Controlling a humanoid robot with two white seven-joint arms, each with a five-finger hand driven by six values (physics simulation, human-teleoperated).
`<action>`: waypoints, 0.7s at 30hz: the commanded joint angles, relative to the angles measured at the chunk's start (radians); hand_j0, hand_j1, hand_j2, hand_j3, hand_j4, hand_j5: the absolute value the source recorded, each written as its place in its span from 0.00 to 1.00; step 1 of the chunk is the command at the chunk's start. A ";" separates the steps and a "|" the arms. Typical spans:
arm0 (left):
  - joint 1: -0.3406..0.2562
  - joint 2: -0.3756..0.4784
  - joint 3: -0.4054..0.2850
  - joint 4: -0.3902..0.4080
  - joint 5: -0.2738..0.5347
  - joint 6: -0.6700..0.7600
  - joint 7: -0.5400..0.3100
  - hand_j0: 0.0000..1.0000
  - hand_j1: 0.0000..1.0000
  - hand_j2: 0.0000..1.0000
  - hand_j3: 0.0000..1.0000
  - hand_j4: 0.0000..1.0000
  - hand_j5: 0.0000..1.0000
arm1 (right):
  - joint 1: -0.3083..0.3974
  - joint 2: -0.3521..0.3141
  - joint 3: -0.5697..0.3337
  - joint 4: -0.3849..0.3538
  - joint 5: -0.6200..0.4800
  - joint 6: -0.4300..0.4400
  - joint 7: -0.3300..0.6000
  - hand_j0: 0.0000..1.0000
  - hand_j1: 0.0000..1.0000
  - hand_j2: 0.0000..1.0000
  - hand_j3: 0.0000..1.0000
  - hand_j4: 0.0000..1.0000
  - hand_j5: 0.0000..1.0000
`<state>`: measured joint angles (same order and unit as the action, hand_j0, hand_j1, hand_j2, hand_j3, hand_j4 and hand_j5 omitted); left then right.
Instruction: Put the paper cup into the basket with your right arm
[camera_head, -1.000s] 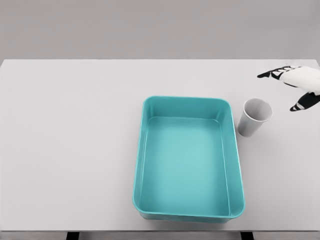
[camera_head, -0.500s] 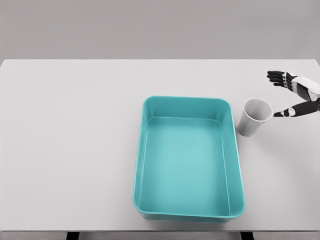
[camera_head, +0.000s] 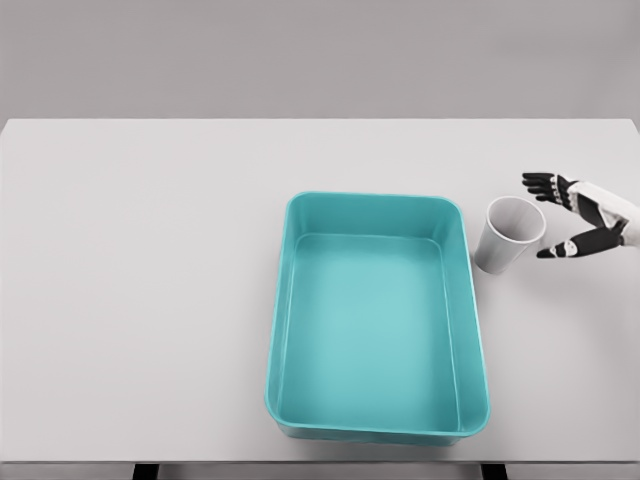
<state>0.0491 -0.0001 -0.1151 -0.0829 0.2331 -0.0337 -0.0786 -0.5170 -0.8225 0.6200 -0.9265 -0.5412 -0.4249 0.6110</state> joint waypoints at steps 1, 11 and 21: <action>0.000 0.000 0.000 0.000 0.000 0.000 -0.001 1.00 1.00 1.00 1.00 1.00 1.00 | 0.000 -0.003 0.021 -0.002 -0.005 -0.018 0.000 0.99 0.99 0.99 0.99 0.99 0.99; 0.000 0.000 0.000 0.000 0.000 0.000 0.000 1.00 1.00 1.00 1.00 1.00 1.00 | 0.000 -0.007 0.041 -0.064 -0.005 -0.021 0.000 0.99 0.99 0.99 0.99 0.99 0.99; 0.000 0.000 0.000 0.000 0.000 0.000 -0.001 1.00 1.00 1.00 1.00 1.00 1.00 | 0.000 -0.012 0.063 -0.120 -0.006 -0.015 0.000 0.99 0.99 0.99 0.99 0.99 0.99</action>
<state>0.0491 -0.0001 -0.1151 -0.0829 0.2331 -0.0337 -0.0791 -0.5170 -0.8320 0.6753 -1.0303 -0.5401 -0.4425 0.6110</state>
